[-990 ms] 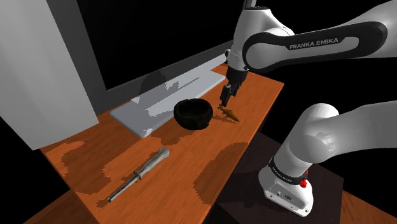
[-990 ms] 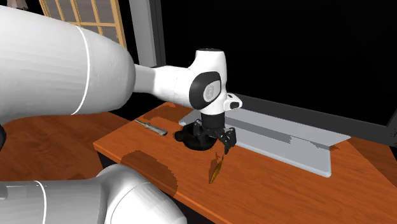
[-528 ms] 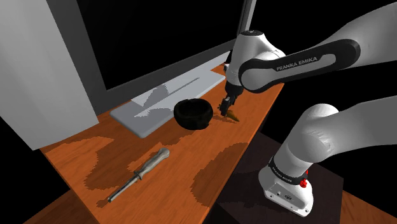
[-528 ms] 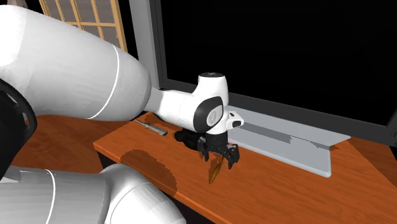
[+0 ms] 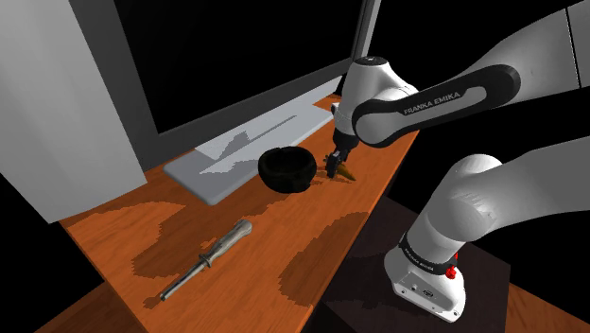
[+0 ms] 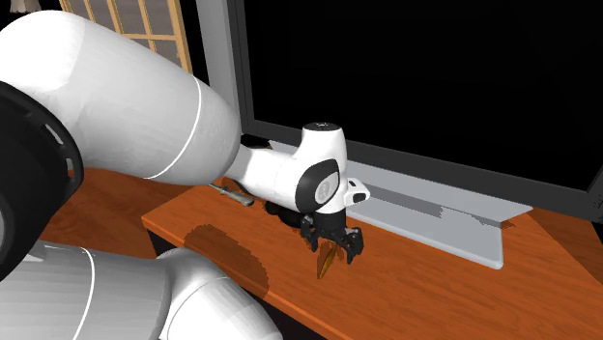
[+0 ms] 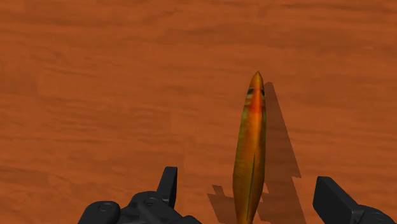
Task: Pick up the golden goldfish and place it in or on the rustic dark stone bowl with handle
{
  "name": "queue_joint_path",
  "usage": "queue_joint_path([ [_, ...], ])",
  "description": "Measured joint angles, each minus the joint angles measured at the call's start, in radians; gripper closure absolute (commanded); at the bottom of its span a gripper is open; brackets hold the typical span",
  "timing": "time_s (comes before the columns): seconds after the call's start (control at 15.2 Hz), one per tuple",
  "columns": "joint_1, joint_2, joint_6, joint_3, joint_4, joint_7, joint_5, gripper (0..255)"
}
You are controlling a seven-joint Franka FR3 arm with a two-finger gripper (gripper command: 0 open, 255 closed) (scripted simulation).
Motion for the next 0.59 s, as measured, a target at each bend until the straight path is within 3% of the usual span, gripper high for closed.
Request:
queue_joint_path([
  [0.13, 0.0, 0.0, 0.001, 0.0, 0.0, 0.0, 0.0, 0],
  [0.2, 0.0, 0.0, 0.001, 0.0, 0.0, 0.0, 0.0, 255],
  [0.59, 0.0, 0.0, 0.001, 0.0, 0.0, 0.0, 0.0, 255],
])
